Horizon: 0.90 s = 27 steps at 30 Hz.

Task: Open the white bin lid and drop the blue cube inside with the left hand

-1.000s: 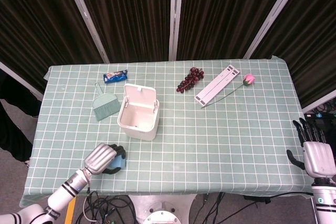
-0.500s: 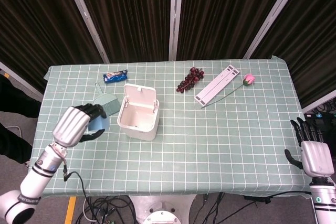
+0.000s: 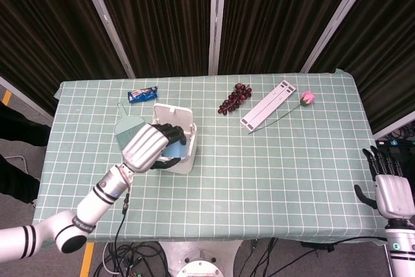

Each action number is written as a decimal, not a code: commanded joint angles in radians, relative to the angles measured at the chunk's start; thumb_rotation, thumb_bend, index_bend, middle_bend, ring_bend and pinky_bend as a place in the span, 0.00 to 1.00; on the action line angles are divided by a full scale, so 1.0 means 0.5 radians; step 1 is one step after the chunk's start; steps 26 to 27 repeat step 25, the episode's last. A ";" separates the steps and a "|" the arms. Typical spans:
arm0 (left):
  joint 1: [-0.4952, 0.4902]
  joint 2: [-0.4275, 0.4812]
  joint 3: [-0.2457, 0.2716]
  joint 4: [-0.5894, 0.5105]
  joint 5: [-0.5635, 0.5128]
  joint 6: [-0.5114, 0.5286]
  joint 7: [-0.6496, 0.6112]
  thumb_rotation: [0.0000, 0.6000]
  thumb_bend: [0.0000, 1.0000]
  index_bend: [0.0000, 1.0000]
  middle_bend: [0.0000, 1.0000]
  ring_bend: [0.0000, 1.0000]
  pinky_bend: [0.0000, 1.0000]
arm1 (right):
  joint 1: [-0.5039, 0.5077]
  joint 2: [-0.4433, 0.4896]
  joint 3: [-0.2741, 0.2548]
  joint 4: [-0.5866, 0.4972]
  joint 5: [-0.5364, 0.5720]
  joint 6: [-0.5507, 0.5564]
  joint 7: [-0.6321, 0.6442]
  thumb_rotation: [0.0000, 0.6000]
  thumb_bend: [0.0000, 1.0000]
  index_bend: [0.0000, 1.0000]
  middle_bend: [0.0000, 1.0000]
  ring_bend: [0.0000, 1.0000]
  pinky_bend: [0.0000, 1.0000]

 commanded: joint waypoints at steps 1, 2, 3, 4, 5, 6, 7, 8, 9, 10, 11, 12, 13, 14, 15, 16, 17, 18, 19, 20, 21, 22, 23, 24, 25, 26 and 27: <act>-0.025 -0.033 0.000 0.050 -0.018 -0.005 0.044 1.00 0.28 0.42 0.41 0.35 0.58 | -0.003 -0.007 0.003 0.019 0.004 0.003 0.014 1.00 0.24 0.00 0.00 0.00 0.00; -0.019 -0.031 0.010 0.054 -0.006 0.007 0.034 1.00 0.25 0.38 0.35 0.29 0.53 | -0.003 -0.009 0.004 0.025 0.007 0.001 0.019 1.00 0.24 0.00 0.00 0.00 0.00; -0.007 -0.022 0.024 0.054 0.008 0.025 0.012 1.00 0.21 0.33 0.29 0.23 0.47 | -0.002 -0.012 0.004 0.030 0.008 -0.002 0.024 1.00 0.24 0.00 0.00 0.00 0.00; 0.006 -0.013 0.033 0.056 0.017 0.046 0.006 1.00 0.19 0.30 0.27 0.20 0.43 | 0.000 -0.013 0.004 0.033 0.007 -0.005 0.027 1.00 0.24 0.00 0.00 0.00 0.00; 0.022 0.002 0.044 0.053 0.017 0.061 0.012 1.00 0.16 0.25 0.24 0.17 0.38 | 0.001 -0.015 0.003 0.035 0.006 -0.008 0.028 1.00 0.24 0.00 0.00 0.00 0.00; 0.049 0.038 0.063 0.030 0.006 0.074 0.023 1.00 0.14 0.23 0.23 0.16 0.36 | 0.003 -0.016 0.001 0.036 0.003 -0.010 0.029 1.00 0.24 0.00 0.00 0.00 0.00; 0.076 0.071 0.077 0.004 -0.002 0.091 0.030 1.00 0.12 0.20 0.22 0.16 0.35 | 0.003 -0.017 0.000 0.036 -0.001 -0.010 0.031 1.00 0.24 0.00 0.00 0.00 0.00; 0.109 0.106 0.091 -0.021 -0.006 0.122 0.040 1.00 0.11 0.19 0.22 0.16 0.34 | 0.004 -0.018 0.000 0.035 -0.005 -0.007 0.031 1.00 0.24 0.00 0.00 0.00 0.00; 0.158 0.150 0.110 -0.048 -0.003 0.177 0.051 1.00 0.10 0.19 0.22 0.16 0.33 | 0.004 -0.019 0.000 0.036 -0.009 -0.004 0.029 1.00 0.24 0.00 0.00 0.00 0.00; 0.195 0.178 0.124 -0.063 0.000 0.220 0.050 1.00 0.10 0.19 0.21 0.15 0.32 | 0.006 -0.021 0.000 0.037 -0.011 -0.005 0.026 1.00 0.24 0.00 0.00 0.00 0.00; 0.234 0.202 0.138 -0.074 0.001 0.264 0.037 1.00 0.09 0.18 0.20 0.14 0.31 | 0.009 -0.022 0.000 0.037 -0.011 -0.010 0.022 1.00 0.24 0.00 0.00 0.00 0.00; 0.295 0.231 0.162 -0.084 0.003 0.332 0.015 1.00 0.09 0.17 0.20 0.13 0.30 | 0.013 -0.023 -0.001 0.032 -0.014 -0.014 0.021 1.00 0.24 0.00 0.00 0.00 0.00; 0.351 0.248 0.187 -0.089 0.007 0.396 -0.001 1.00 0.09 0.17 0.19 0.12 0.29 | 0.014 -0.025 -0.002 0.027 -0.020 -0.012 0.024 1.00 0.24 0.00 0.00 0.00 0.00; 0.435 0.271 0.231 -0.087 0.021 0.488 -0.024 1.00 0.09 0.17 0.19 0.12 0.28 | 0.014 -0.028 -0.004 0.020 -0.031 -0.005 0.028 1.00 0.24 0.00 0.00 0.00 0.00; 0.505 0.293 0.277 -0.074 0.038 0.556 -0.041 1.00 0.09 0.17 0.19 0.12 0.28 | 0.013 -0.029 -0.008 0.016 -0.040 -0.001 0.029 1.00 0.24 0.00 0.00 0.00 0.00; 0.579 0.315 0.327 -0.049 0.055 0.626 -0.052 1.00 0.09 0.17 0.19 0.12 0.28 | 0.012 -0.027 -0.011 0.011 -0.050 0.004 0.028 1.00 0.24 0.00 0.00 0.00 0.00; 0.655 0.333 0.378 -0.012 0.074 0.698 -0.056 1.00 0.09 0.17 0.19 0.12 0.28 | 0.012 -0.024 -0.013 0.007 -0.058 0.010 0.023 1.00 0.24 0.00 0.00 0.00 0.00; 0.756 0.344 0.448 0.057 0.092 0.788 -0.060 1.00 0.09 0.17 0.19 0.12 0.27 | 0.009 -0.019 -0.013 0.001 -0.064 0.020 0.014 1.00 0.24 0.00 0.00 0.00 0.00; 0.827 0.342 0.497 0.119 0.096 0.843 -0.069 1.00 0.09 0.17 0.19 0.12 0.27 | 0.006 -0.016 -0.011 -0.005 -0.065 0.030 0.006 1.00 0.24 0.00 0.00 0.00 0.00; 0.888 0.336 0.543 0.182 0.093 0.877 -0.084 1.00 0.09 0.17 0.18 0.12 0.27 | 0.003 -0.015 -0.010 -0.009 -0.066 0.040 -0.003 1.00 0.24 0.00 0.00 0.00 0.00; 0.962 0.324 0.600 0.267 0.080 0.905 -0.110 1.00 0.09 0.17 0.18 0.11 0.26 | 0.001 -0.016 -0.011 -0.014 -0.069 0.048 -0.018 1.00 0.24 0.00 0.00 0.00 0.00; 1.007 0.310 0.633 0.326 0.067 0.913 -0.125 1.00 0.09 0.17 0.17 0.11 0.26 | 0.000 -0.019 -0.014 -0.017 -0.072 0.050 -0.030 1.00 0.24 0.00 0.00 0.00 0.00; 1.042 0.296 0.659 0.379 0.057 0.914 -0.140 1.00 0.09 0.17 0.16 0.10 0.25 | 0.000 -0.023 -0.017 -0.021 -0.074 0.048 -0.041 1.00 0.24 0.00 0.00 0.00 0.00; 1.080 0.274 0.681 0.441 0.041 0.913 -0.165 1.00 0.09 0.17 0.15 0.10 0.24 | 0.001 -0.029 -0.023 -0.027 -0.075 0.041 -0.054 1.00 0.24 0.00 0.00 0.00 0.00; 1.104 0.254 0.684 0.484 0.030 0.920 -0.182 1.00 0.09 0.17 0.14 0.09 0.24 | 0.002 -0.035 -0.028 -0.032 -0.075 0.035 -0.061 1.00 0.24 0.00 0.00 0.00 0.00; 1.104 0.254 0.684 0.484 0.030 0.920 -0.182 1.00 0.09 0.17 0.14 0.09 0.24 | 0.002 -0.035 -0.028 -0.032 -0.075 0.035 -0.061 1.00 0.24 0.00 0.00 0.00 0.00; 1.104 0.254 0.684 0.484 0.030 0.920 -0.182 1.00 0.09 0.17 0.14 0.09 0.24 | 0.002 -0.035 -0.028 -0.032 -0.075 0.035 -0.061 1.00 0.24 0.00 0.00 0.00 0.00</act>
